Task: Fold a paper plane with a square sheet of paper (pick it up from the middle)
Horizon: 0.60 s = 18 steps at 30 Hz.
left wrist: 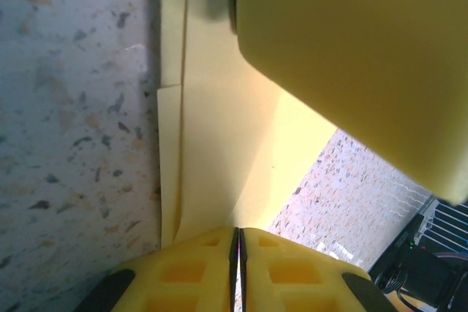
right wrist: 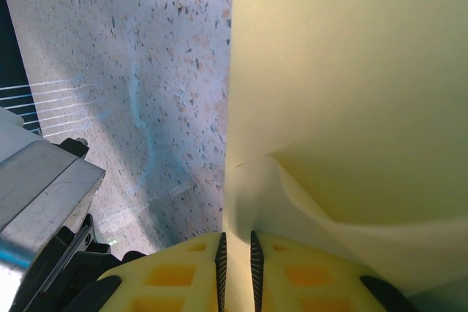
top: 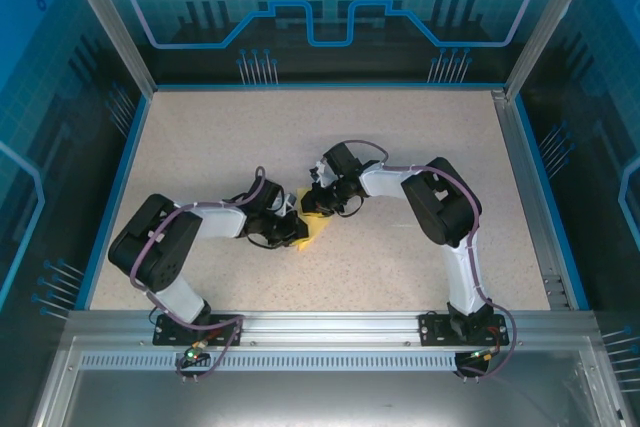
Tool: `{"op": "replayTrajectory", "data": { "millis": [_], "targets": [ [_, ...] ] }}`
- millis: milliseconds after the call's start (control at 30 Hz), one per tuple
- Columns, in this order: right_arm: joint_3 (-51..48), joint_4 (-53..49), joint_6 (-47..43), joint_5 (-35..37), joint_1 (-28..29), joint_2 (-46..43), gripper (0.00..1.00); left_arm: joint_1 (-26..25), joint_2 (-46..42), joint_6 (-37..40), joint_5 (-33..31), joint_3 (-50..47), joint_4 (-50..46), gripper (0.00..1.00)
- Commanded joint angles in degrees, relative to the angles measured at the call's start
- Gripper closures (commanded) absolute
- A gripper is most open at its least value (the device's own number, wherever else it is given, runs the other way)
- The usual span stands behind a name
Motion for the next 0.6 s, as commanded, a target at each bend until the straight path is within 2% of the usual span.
{"op": "replayTrajectory", "data": {
  "millis": [0,167,567],
  "targets": [
    [-1.82,-4.25,-0.77,3.46,0.74,2.11,0.81,-0.65,-0.45,0.22,2.24,-3.84,-6.42,0.86],
    [-1.83,-4.31,-0.76,3.51,0.71,2.36,0.81,-1.27,-0.46,1.13,4.77,-4.99,-7.08,0.85],
    [-2.34,-3.97,-0.76,3.57,0.64,2.2,0.81,-1.66,-2.27,2.58,5.95,-7.32,-9.13,0.84]
  ]
}}
